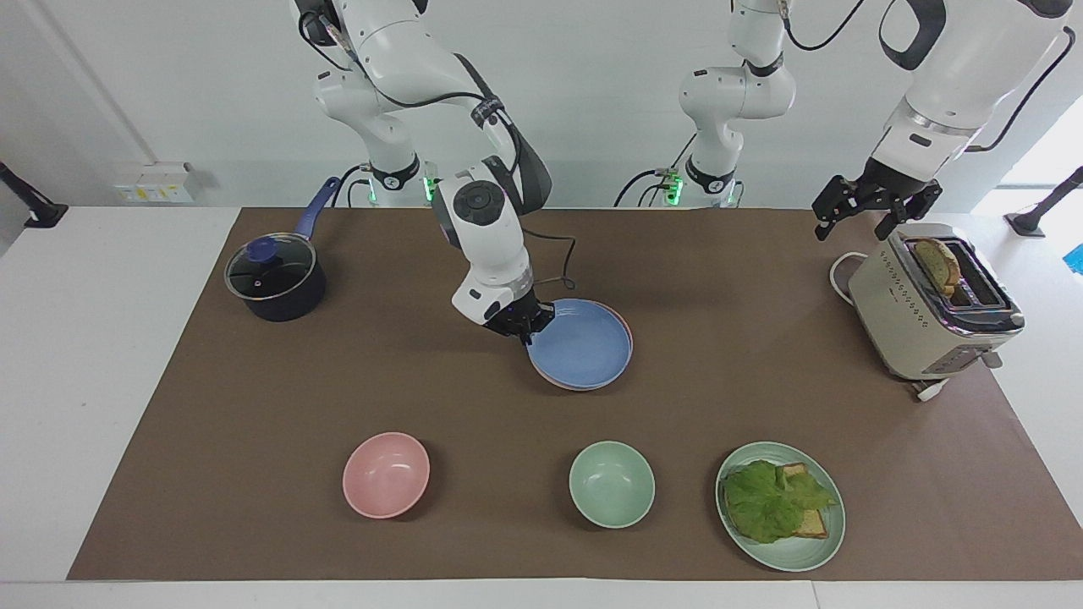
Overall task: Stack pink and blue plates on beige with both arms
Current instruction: 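Release the blue plate and withdraw the right gripper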
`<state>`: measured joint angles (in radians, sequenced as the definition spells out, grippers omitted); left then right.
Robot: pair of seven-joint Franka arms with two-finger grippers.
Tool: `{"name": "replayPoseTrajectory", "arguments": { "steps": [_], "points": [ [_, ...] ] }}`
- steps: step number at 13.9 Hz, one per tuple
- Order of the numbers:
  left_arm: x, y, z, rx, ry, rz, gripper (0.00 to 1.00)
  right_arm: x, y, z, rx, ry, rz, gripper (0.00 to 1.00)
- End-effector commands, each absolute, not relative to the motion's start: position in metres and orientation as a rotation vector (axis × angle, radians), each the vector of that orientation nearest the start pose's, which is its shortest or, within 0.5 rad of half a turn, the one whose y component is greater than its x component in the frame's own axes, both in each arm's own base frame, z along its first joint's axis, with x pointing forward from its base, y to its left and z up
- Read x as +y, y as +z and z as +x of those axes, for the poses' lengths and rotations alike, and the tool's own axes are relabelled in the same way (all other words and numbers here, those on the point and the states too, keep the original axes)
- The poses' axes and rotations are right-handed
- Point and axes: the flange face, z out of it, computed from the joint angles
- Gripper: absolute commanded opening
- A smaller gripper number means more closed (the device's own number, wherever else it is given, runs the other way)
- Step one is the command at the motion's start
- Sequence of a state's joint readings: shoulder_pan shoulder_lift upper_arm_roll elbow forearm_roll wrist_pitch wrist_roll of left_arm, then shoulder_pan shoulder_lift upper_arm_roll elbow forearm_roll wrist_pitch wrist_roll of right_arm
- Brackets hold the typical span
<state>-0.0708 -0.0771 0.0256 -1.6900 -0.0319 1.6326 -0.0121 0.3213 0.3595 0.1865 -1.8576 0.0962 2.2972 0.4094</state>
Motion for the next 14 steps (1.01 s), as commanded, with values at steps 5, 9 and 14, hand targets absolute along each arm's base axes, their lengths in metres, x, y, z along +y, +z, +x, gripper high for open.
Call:
{"name": "replayPoseTrajectory", "arguments": {
  "steps": [5,9,14],
  "points": [
    [-0.025,0.618,0.532,0.062,-0.021,-3.161,1.00,0.301,0.342,0.573,-0.018,-0.056,-2.957,1.00],
    [-0.025,0.618,0.532,0.062,-0.021,-3.161,1.00,0.270,0.384,0.588,0.035,-0.151,-2.962,1.00],
    [-0.025,0.618,0.532,0.064,-0.021,-3.161,1.00,0.183,0.448,0.597,0.082,-0.235,-3.124,1.00]
  ]
}}
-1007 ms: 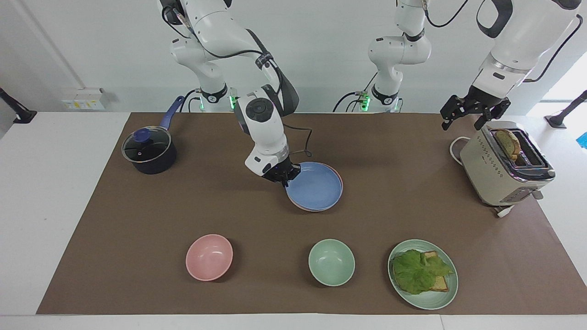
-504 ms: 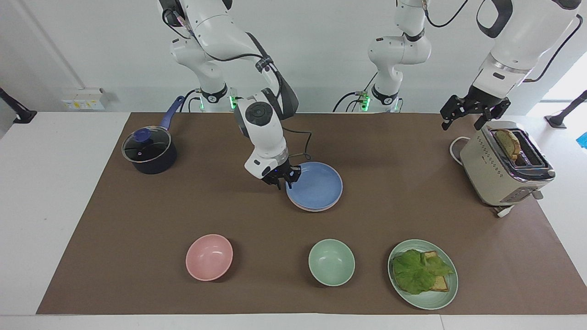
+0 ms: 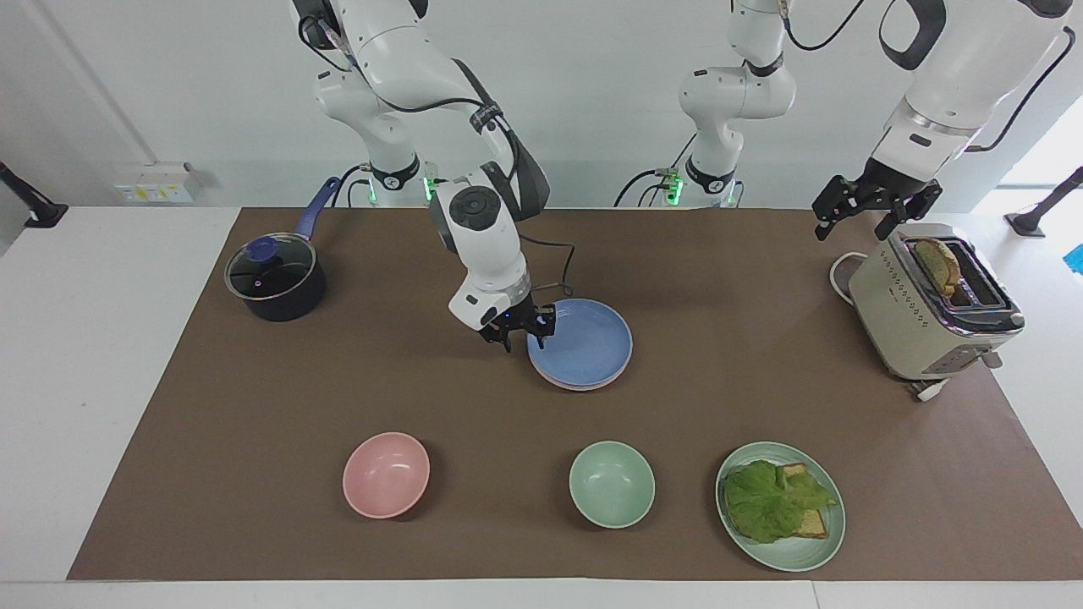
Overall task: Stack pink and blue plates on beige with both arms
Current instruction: 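Release the blue plate and withdraw the right gripper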
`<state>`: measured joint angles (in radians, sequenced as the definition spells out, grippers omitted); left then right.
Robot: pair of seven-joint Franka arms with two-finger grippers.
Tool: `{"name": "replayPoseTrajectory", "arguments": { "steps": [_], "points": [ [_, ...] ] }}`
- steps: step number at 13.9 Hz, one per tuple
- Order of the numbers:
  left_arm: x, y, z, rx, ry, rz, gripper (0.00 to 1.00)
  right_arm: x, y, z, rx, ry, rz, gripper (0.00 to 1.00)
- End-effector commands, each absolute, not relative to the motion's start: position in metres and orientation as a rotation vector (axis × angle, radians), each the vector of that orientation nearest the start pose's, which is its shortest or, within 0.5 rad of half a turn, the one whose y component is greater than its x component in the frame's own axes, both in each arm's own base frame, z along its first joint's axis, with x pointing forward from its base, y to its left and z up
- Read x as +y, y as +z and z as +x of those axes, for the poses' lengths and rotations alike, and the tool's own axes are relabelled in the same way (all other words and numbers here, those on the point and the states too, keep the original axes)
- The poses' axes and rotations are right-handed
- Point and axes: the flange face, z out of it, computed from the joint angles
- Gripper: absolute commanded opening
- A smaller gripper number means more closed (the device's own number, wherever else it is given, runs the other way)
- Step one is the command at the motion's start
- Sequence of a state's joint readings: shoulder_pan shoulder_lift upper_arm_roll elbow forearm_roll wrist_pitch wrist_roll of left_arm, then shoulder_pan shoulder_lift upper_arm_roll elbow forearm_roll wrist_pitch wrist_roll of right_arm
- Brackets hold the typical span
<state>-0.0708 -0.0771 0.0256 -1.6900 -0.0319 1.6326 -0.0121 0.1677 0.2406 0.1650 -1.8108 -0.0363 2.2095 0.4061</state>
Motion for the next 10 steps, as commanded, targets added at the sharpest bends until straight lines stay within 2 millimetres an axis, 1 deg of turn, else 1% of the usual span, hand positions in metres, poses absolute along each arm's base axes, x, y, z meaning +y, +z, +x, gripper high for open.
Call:
{"name": "replayPoseTrajectory", "arguments": {
  "steps": [1,2,4,6,7,10],
  "points": [
    [-0.025,0.618,0.532,0.064,-0.021,-3.161,1.00,0.175,0.456,0.594,0.108,-0.216,-3.137,1.00],
    [-0.024,0.618,0.532,0.062,-0.021,-3.161,1.00,0.172,0.462,0.591,0.125,-0.208,-3.144,1.00],
    [-0.025,0.618,0.532,0.062,-0.021,-3.161,1.00,0.164,0.485,0.590,0.165,-0.246,-3.137,1.00],
    [-0.025,0.618,0.532,0.064,-0.021,-3.161,1.00,0.160,0.509,0.585,0.180,-0.241,-3.138,1.00],
    [-0.025,0.618,0.532,0.062,-0.021,-3.161,1.00,0.156,0.528,0.582,0.193,-0.247,-3.137,1.00],
    [-0.025,0.618,0.532,0.062,-0.021,-3.161,1.00,0.149,0.577,0.573,0.229,-0.253,-3.128,1.00]
  ]
}}
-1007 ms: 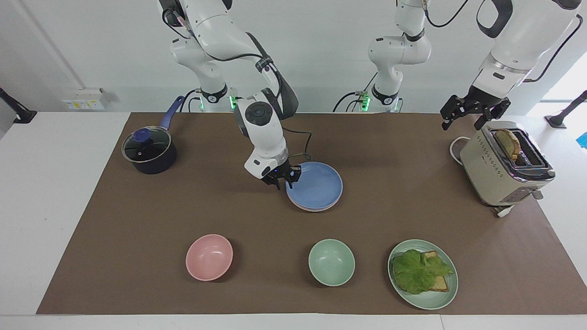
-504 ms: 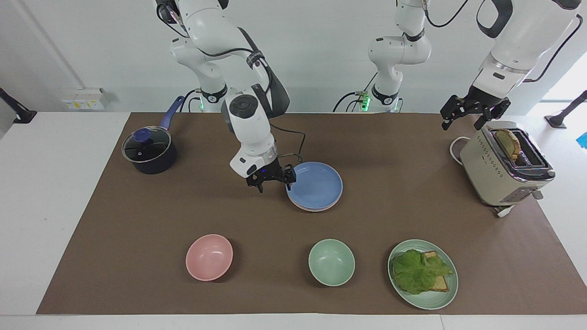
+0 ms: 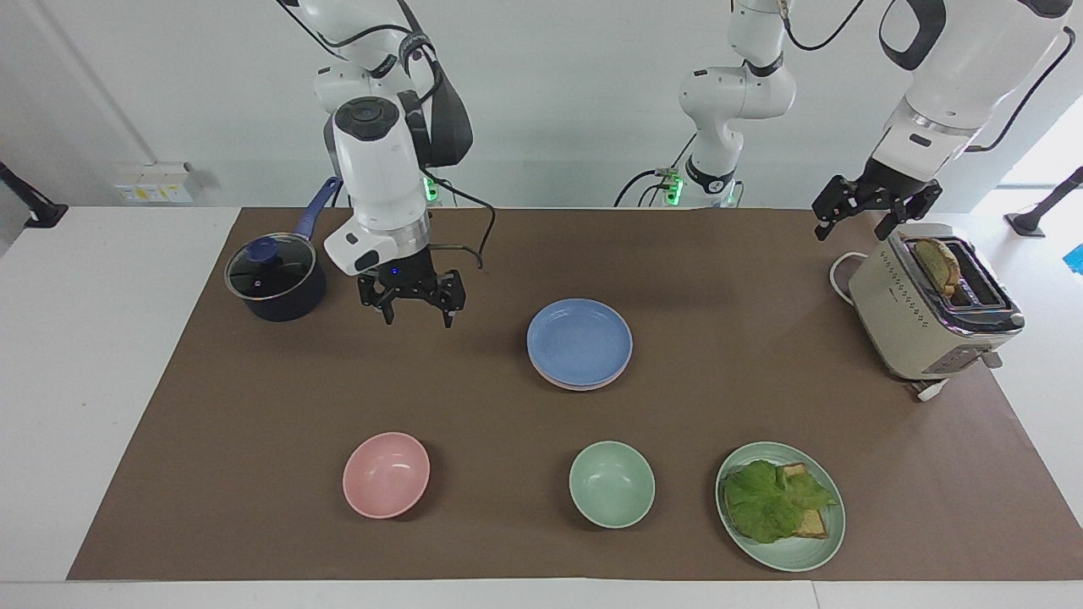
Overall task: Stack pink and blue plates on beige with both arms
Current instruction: 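Release the blue plate and withdraw the right gripper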
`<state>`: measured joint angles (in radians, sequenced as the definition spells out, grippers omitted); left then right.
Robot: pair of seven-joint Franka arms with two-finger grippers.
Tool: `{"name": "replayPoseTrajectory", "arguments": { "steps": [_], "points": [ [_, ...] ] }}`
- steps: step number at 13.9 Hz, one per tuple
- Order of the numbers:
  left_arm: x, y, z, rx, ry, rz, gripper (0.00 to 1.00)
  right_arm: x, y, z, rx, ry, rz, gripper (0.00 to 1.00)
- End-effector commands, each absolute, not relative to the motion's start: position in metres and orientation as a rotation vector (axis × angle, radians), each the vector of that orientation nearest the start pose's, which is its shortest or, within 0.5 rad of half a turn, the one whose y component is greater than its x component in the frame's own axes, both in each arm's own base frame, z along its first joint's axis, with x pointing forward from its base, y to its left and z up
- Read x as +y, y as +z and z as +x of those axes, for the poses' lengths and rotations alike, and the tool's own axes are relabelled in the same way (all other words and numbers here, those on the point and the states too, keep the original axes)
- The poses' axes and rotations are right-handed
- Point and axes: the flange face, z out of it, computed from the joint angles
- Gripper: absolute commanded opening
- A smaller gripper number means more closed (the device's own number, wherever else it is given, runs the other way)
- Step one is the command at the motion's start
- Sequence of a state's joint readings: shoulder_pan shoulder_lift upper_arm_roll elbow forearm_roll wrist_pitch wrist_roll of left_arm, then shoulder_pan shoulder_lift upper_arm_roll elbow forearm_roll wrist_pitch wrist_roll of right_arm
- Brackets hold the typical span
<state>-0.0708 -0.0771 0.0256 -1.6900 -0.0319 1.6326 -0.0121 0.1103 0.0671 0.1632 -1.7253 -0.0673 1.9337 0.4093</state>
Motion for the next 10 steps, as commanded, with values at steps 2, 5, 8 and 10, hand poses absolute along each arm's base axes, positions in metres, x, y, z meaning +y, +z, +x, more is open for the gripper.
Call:
{"name": "replayPoseTrajectory", "arguments": {
  "steps": [2,5,8,10],
  "points": [
    [-0.025,0.618,0.532,0.062,-0.021,-3.161,1.00,0.138,0.609,0.568,0.259,-0.287,-3.123,1.00],
    [-0.024,0.618,0.532,0.062,-0.021,-3.161,1.00,0.124,0.635,0.558,0.296,-0.293,-3.127,1.00],
    [-0.025,0.618,0.532,0.064,-0.019,-3.161,1.00,0.087,0.666,0.547,0.407,-0.316,-3.072,1.00],
    [-0.025,0.618,0.532,0.062,-0.021,-3.161,1.00,0.048,0.679,0.539,0.503,-0.307,-3.043,1.00]
  ]
}}
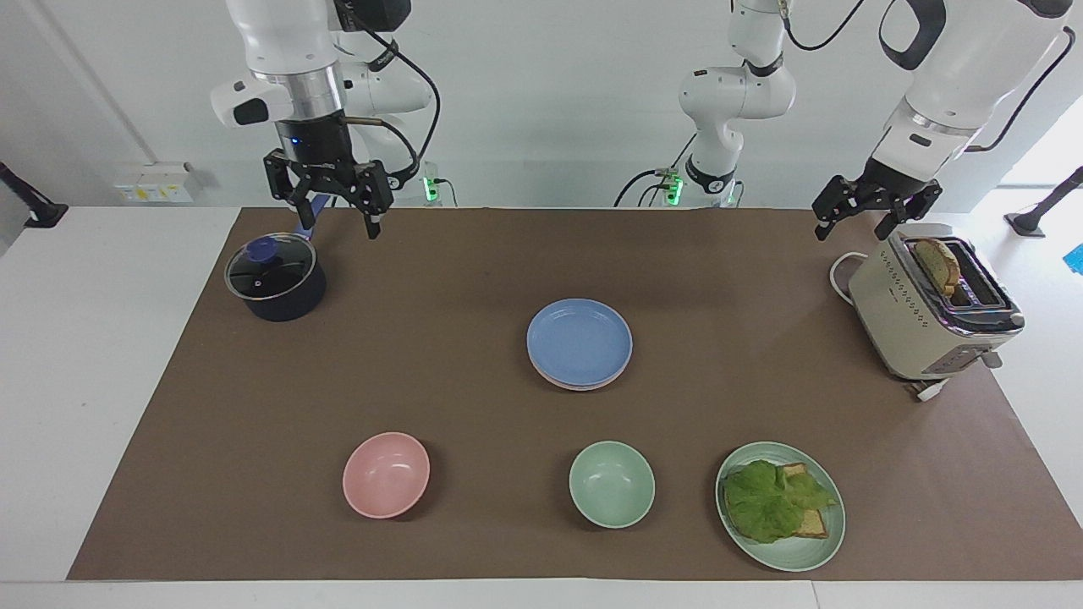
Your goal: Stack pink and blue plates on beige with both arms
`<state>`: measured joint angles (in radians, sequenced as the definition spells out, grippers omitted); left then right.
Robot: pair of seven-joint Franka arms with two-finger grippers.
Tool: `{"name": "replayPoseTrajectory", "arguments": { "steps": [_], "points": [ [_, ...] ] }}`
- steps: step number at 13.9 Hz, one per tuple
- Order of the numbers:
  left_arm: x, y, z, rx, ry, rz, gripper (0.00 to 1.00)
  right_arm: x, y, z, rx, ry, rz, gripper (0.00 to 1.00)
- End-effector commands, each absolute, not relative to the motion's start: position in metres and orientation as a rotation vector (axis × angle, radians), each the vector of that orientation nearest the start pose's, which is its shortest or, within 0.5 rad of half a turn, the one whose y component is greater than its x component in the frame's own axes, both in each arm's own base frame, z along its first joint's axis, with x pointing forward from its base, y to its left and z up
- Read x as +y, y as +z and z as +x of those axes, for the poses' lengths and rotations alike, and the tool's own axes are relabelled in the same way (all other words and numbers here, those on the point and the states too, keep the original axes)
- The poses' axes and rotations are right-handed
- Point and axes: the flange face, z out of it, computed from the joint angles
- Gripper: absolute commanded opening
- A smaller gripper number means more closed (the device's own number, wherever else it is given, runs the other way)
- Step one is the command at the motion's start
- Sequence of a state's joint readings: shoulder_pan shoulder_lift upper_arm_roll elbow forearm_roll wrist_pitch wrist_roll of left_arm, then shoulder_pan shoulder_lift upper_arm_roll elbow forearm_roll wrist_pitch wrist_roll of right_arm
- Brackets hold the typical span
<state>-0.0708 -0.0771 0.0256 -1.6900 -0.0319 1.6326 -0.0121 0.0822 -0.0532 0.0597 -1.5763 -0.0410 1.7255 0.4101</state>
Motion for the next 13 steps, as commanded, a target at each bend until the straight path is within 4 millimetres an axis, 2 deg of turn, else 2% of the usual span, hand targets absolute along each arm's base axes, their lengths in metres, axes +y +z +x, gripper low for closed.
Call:
{"name": "replayPoseTrajectory", "arguments": {
  "steps": [1,3,4,6,8,10,13],
  "points": [
    [-0.025,0.618,0.532,0.062,-0.021,-3.161,1.00,0.029,0.683,0.536,0.551,-0.301,-3.039,1.00],
    [-0.024,0.618,0.532,0.060,-0.021,-3.161,1.00,0.000,0.681,0.531,0.583,-0.247,-3.049,1.00],
    [-0.025,0.618,0.532,0.062,-0.021,-3.161,1.00,-0.016,0.681,0.527,0.538,-0.225,-3.066,1.00],
    [-0.024,0.618,0.532,0.060,-0.021,-3.161,1.00,-0.033,0.673,0.517,0.320,-0.127,-3.123,1.00],
    [-0.024,0.618,0.532,0.060,-0.021,-3.161,1.00,-0.034,0.650,0.514,0.122,-0.028,-3.148,1.00],
    [-0.025,0.618,0.532,0.064,-0.021,-3.161,1.00,-0.038,0.647,0.518,0.120,-0.049,-3.146,1.00],
    [-0.024,0.618,0.532,0.062,-0.019,-3.161,1.00,-0.029,0.642,0.521,0.132,-0.037,-3.137,1.00]
  ]
}}
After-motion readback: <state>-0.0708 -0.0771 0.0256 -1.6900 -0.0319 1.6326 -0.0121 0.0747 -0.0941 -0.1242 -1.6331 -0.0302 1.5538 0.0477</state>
